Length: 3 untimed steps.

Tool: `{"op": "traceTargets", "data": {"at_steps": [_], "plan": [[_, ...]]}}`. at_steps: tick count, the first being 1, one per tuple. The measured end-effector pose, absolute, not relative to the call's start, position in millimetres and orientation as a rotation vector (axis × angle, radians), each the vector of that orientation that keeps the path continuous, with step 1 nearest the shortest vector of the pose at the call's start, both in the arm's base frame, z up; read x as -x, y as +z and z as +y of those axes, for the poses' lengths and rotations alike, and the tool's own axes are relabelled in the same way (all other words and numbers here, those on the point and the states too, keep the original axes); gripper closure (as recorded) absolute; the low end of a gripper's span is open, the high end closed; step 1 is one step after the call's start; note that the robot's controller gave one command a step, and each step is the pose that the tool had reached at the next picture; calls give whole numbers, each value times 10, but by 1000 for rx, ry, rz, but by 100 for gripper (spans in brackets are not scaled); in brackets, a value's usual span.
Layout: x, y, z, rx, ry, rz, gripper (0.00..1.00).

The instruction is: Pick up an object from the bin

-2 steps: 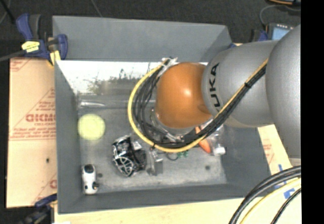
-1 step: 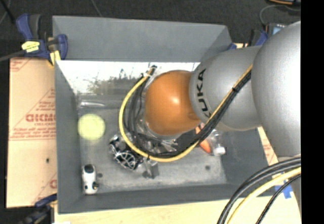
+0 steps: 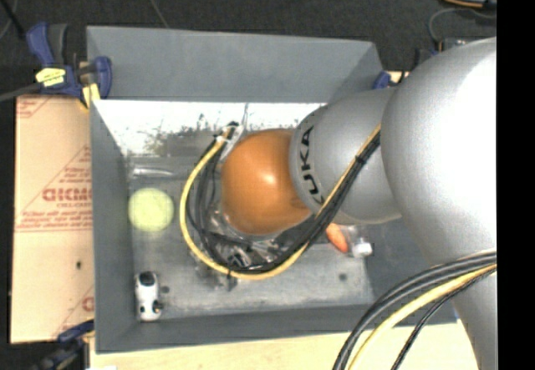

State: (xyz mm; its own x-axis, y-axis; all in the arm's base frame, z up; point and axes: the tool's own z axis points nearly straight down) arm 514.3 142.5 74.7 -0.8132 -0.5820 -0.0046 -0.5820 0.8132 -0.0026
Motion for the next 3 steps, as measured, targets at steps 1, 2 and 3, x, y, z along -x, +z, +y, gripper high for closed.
{"op": "traceTargets", "data": {"at_steps": [1, 2, 3], "plan": [[-5143, 747, 1426, 958, -1, 2987, 100], [-5218, 964, 1379, 984, -2, 2978, 100], [-5140, 1431, 1328, 1019, -1, 2971, 100]]}}
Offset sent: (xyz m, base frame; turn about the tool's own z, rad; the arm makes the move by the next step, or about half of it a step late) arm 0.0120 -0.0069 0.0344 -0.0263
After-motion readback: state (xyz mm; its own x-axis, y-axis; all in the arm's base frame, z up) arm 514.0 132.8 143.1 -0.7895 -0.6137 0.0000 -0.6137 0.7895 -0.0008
